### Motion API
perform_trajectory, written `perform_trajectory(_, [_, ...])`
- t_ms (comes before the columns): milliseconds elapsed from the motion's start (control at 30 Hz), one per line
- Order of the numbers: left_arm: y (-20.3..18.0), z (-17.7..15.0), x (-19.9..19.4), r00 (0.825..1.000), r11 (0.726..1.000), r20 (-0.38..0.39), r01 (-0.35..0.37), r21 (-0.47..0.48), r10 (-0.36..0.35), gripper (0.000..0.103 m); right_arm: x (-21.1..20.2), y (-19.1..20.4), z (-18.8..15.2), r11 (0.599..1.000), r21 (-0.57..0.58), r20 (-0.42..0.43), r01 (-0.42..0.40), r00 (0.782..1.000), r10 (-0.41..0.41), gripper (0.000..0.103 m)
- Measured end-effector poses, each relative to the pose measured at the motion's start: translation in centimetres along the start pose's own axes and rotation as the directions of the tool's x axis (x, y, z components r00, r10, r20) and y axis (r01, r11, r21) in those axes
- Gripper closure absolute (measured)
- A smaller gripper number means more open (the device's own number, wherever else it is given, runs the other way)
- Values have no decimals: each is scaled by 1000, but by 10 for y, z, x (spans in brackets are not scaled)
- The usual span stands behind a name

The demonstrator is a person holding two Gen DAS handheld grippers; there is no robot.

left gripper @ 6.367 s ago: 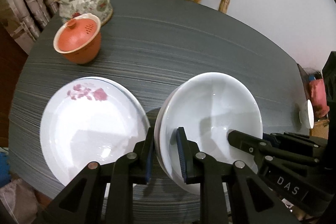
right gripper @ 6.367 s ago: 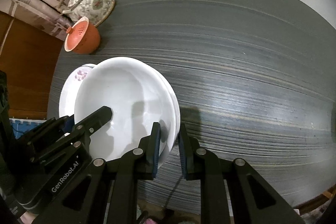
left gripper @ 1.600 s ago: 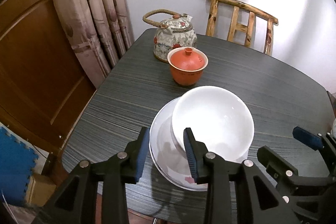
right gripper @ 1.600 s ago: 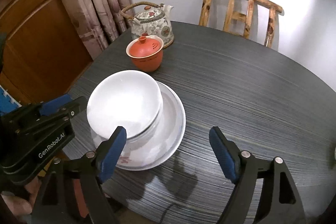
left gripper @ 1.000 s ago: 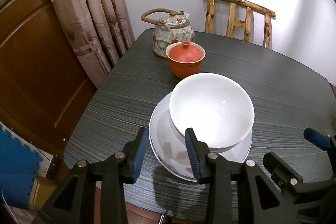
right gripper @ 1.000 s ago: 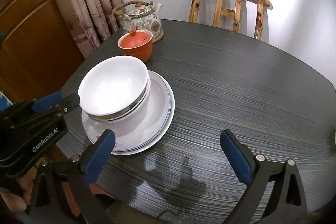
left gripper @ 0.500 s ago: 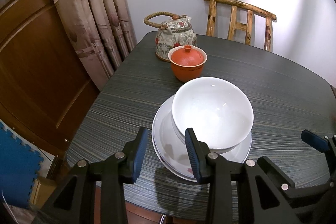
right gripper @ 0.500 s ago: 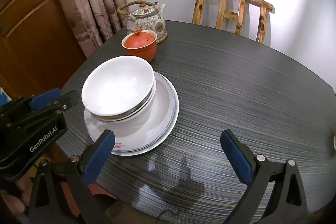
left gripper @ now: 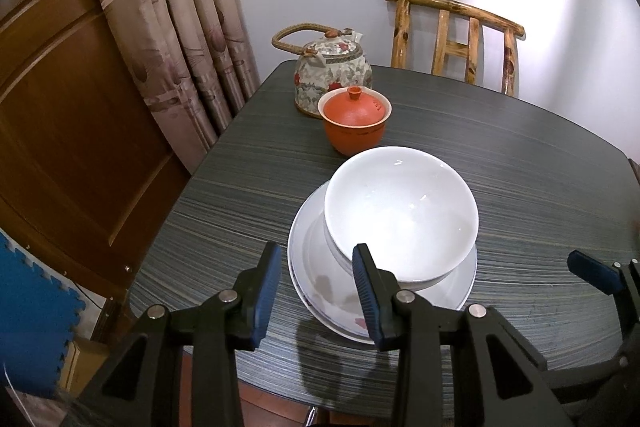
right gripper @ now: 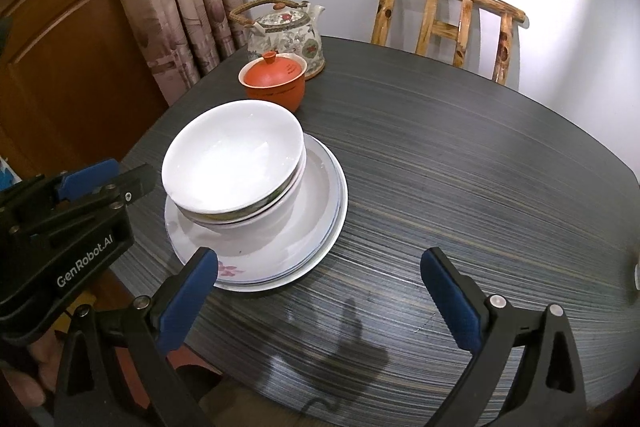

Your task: Organize plates and bowls

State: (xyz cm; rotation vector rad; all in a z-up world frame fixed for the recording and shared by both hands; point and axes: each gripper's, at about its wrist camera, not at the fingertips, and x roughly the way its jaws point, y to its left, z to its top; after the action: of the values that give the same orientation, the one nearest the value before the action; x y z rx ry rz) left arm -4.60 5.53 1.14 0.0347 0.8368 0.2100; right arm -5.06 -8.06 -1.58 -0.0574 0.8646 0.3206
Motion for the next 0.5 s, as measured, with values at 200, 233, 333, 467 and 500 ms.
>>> perform_trajectory(200, [-2, 0, 1, 1000, 1000, -4, -3, 4, 3, 66, 1, 0, 0, 1000, 0, -8, -2, 1000, 2, 2])
perform_trajectory(233, [-2, 0, 1, 1000, 1000, -3, 1, 3, -1, 66, 1, 0, 0, 1000, 1, -9, -2, 1000, 2, 2])
perform_trajectory(333, [-4, 0, 2, 1000, 1000, -6, 0, 7, 0, 66, 1, 0, -1, 1000, -4, -9, -4, 1000, 4, 2])
perform_trajectory(467, [-5, -1, 1, 1000, 1000, -7, 1, 7, -1, 66, 2, 1, -1, 1000, -9, -12, -5, 1000, 4, 2])
perform_trajectory(500, [-4, -1, 0, 1000, 1000, -6, 1, 6, -1, 66, 3, 2, 0, 1000, -9, -13, -4, 1000, 4, 2])
